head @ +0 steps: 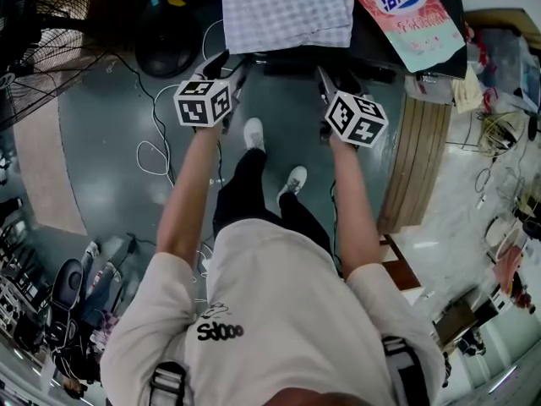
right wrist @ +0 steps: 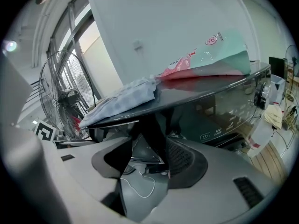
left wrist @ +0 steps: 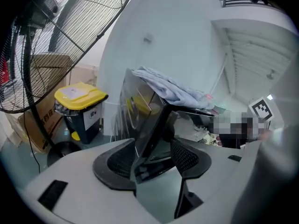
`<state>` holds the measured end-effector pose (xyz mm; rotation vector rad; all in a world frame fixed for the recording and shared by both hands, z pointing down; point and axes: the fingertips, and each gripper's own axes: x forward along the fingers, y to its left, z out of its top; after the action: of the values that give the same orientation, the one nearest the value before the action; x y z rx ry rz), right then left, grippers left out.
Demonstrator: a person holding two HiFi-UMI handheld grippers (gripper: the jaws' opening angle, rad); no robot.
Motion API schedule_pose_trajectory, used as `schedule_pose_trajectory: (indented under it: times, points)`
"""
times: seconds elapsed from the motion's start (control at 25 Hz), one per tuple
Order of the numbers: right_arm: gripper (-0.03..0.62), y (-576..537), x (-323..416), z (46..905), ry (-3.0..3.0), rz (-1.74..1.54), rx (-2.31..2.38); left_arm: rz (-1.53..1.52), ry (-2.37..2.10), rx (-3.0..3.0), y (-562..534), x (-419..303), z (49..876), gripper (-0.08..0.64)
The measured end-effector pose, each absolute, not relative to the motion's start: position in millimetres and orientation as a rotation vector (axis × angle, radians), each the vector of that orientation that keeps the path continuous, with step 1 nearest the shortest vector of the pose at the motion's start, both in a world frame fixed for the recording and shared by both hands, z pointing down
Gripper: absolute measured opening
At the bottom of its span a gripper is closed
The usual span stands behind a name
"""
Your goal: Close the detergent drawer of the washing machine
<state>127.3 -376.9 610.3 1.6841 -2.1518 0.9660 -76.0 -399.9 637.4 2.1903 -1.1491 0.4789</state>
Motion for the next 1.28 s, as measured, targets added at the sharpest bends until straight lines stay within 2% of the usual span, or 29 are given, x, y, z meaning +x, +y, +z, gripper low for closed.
schedule_pose_trajectory:
  times: [0.96,1.12,1.28]
  points:
    - [0.202,-388.7,132.1,617.3,-2.041,1.01,1.8,0.419,-1.191,2.162,-416.3,-75.1,639.6,0.245]
    - [0.201,-380.9,133.3,617.4,-1.985,1.082,1.792,0.499,-1.234,2.145,-406.3,-78.1,636.7,0.225]
    - [0.149,-354.3,147.8,613.6,-1.931,1.11,1.784,0.555,-1.234,2.111,-375.0,-81.7,632.5,0.224]
